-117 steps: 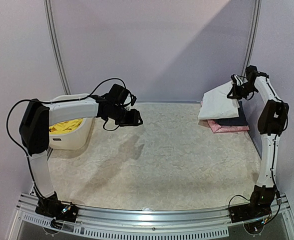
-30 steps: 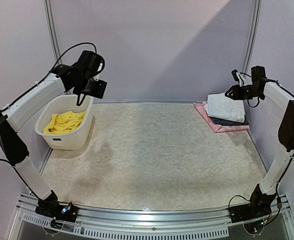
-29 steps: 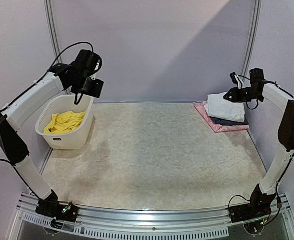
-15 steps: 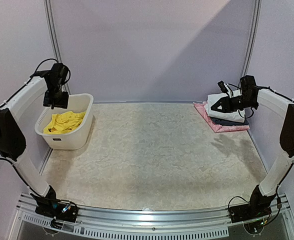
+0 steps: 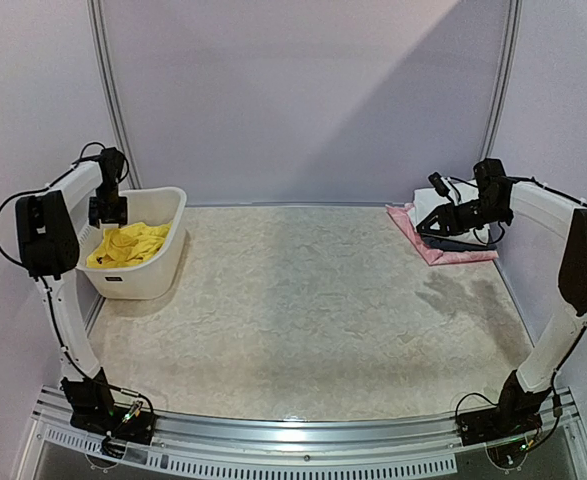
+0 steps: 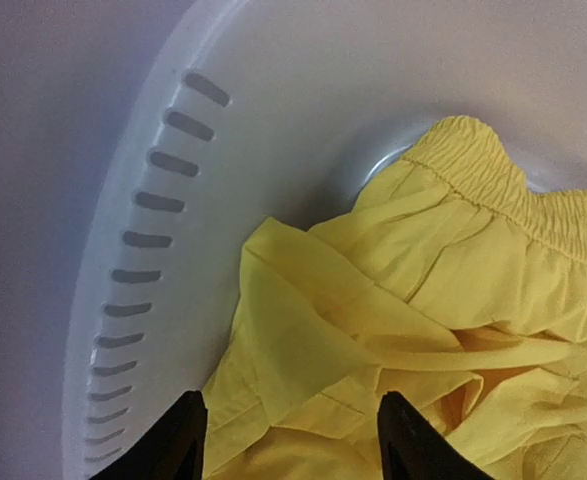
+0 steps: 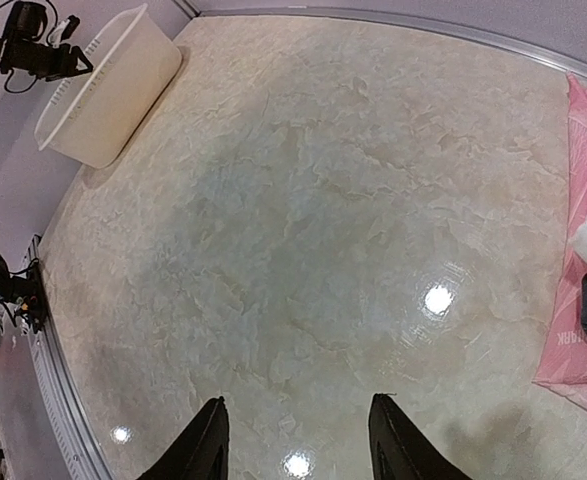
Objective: Fold and stack the mixed laundry pile
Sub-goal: Pick up the crumpled shorts and place them in the bin, then place the crumpled shorts in the bin.
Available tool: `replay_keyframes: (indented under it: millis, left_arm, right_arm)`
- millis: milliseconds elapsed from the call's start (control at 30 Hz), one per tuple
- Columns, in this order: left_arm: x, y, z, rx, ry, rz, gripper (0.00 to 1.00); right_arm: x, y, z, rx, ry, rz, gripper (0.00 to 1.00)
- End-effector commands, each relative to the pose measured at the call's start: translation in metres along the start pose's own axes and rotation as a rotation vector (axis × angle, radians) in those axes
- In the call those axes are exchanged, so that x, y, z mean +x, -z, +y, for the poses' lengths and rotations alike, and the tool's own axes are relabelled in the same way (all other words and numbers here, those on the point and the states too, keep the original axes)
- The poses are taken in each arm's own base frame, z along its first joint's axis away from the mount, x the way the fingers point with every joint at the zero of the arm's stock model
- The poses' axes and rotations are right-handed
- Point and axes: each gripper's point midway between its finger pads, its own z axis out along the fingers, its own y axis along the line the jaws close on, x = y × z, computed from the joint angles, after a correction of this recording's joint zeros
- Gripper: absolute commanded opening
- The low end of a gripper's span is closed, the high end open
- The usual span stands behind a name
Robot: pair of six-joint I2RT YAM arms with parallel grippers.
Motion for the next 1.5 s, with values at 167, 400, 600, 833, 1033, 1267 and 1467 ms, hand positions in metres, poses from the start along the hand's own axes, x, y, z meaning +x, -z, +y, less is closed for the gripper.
replay_keyframes:
  millis: [167, 400, 600, 833, 1033, 1267, 1467]
  left_arm:
    - [-0.007, -0.015, -0.012, 0.113, 0.052, 0.019, 0.10]
    - [-0.069, 0.112, -0.011, 0.231, 0.057, -0.318, 0.00]
    - [-0.108, 0.268, -0.028, 0.505, 0.120, -0.676, 0.00]
    - [-0.096, 0.427, -0.101, 1.094, 0.100, -0.860, 0.00]
    - [-0.062, 0.533, -0.144, 1.419, -0.005, -0.944, 0.00]
    - [-0.010, 0.627, -0.171, 1.812, -0.098, -0.917, 0.00]
    - [0.042, 0.665, -0.208, 2.011, -0.183, -0.793, 0.00]
  right_arm:
    - [0.000, 0.008, 0.009, 0.009, 0.036, -0.005, 0.50]
    - [0.003, 0.002, 0.006, 0.001, 0.023, 0.009, 0.50]
    - [0.004, -0.002, 0.004, -0.001, 0.018, 0.017, 0.50]
    - [0.008, -0.006, 0.005, -0.006, 0.020, 0.029, 0.50]
    - [0.008, -0.004, 0.007, -0.011, 0.031, 0.028, 0.50]
    - [0.008, -0.004, 0.007, -0.013, 0.038, 0.027, 0.50]
    - [0.007, -0.008, 0.005, -0.020, 0.031, 0.030, 0.50]
